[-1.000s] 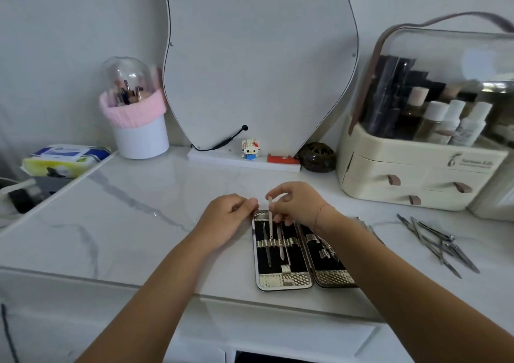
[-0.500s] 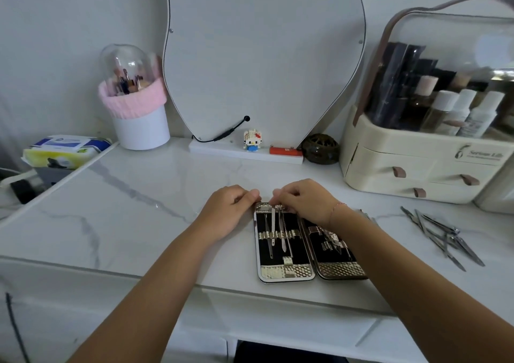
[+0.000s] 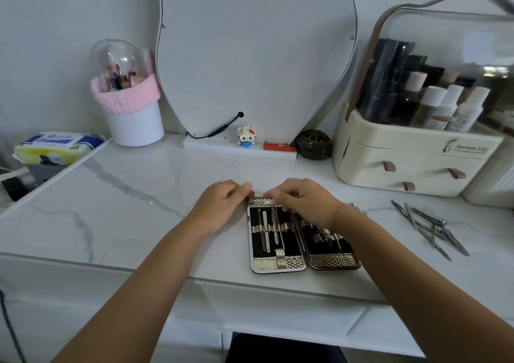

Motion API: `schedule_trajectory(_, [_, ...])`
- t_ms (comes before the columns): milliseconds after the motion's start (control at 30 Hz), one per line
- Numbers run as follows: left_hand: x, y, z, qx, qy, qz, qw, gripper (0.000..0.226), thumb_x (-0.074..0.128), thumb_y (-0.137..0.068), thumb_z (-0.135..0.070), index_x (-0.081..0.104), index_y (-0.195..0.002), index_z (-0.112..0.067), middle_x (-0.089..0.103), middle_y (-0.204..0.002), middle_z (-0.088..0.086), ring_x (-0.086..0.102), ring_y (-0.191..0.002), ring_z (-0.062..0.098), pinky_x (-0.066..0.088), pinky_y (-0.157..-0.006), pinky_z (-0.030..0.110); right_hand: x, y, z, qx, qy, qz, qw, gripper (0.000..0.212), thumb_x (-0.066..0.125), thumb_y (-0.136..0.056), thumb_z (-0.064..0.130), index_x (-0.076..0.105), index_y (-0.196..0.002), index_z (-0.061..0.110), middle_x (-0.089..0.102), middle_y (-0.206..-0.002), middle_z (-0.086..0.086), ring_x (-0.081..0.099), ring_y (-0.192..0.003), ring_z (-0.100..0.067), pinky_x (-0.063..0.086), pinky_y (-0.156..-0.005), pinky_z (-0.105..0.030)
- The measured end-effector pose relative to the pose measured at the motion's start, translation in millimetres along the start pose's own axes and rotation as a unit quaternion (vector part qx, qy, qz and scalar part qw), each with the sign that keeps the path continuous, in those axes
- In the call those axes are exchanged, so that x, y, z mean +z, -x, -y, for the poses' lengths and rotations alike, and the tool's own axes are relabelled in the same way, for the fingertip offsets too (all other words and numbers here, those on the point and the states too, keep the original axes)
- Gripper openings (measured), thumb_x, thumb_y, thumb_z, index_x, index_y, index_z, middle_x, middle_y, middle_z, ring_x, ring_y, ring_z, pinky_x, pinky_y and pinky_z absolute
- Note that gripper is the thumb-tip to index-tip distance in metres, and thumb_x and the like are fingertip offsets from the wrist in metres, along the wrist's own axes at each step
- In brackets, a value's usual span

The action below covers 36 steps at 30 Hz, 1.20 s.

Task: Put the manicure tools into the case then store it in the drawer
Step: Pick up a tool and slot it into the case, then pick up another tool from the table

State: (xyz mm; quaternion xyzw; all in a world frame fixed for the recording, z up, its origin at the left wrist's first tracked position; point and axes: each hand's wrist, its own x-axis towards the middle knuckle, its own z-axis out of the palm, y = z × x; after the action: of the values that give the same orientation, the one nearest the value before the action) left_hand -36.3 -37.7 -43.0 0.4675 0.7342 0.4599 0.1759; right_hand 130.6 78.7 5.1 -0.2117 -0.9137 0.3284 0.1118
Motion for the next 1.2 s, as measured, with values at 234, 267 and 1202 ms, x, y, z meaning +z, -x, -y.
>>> schedule_trajectory(234, [0,-1,5,0.010,0.002,-0.001,1.000,0.031,0.047,-0.094,-0.042,0.073,-0.091,-0.026,0.071,-0.099,-0.009,0.062,-0.099,0.006,0.045,-0.094,0.032,-52,57,-57,0.089,0.012,-0.231,0.969,0.007,0.068,-0.082,0.015,0.073,-0.085,0.018,0.070,-0.083,0.005,0.062,-0.079,-0.005,0.045,-0.073,-0.013])
schedule_trajectory(267, [0,0,4,0.013,0.007,-0.001,1.000,0.029,0.047,-0.095,-0.041,0.073,-0.088,-0.030,0.071,-0.099,-0.010,0.062,-0.099,0.006,0.045,-0.094,0.030,-60,66,-68,0.118,0.037,-0.245,0.961,0.005,0.069,-0.080,0.015,0.073,-0.081,0.018,0.069,-0.081,0.003,0.061,-0.079,-0.008,0.046,-0.073,-0.015])
schedule_trajectory(1202, [2,3,1,-0.004,0.034,-0.003,0.999,0.029,0.048,-0.095,-0.039,0.073,-0.093,-0.026,0.071,-0.097,-0.015,0.060,-0.099,-0.004,0.039,-0.083,0.013,-83,84,-98,0.290,0.055,-0.107,0.949,0.030,0.064,-0.081,0.017,0.062,-0.061,-0.006,0.048,-0.054,-0.008,0.038,-0.054,-0.019,0.035,-0.056,-0.025])
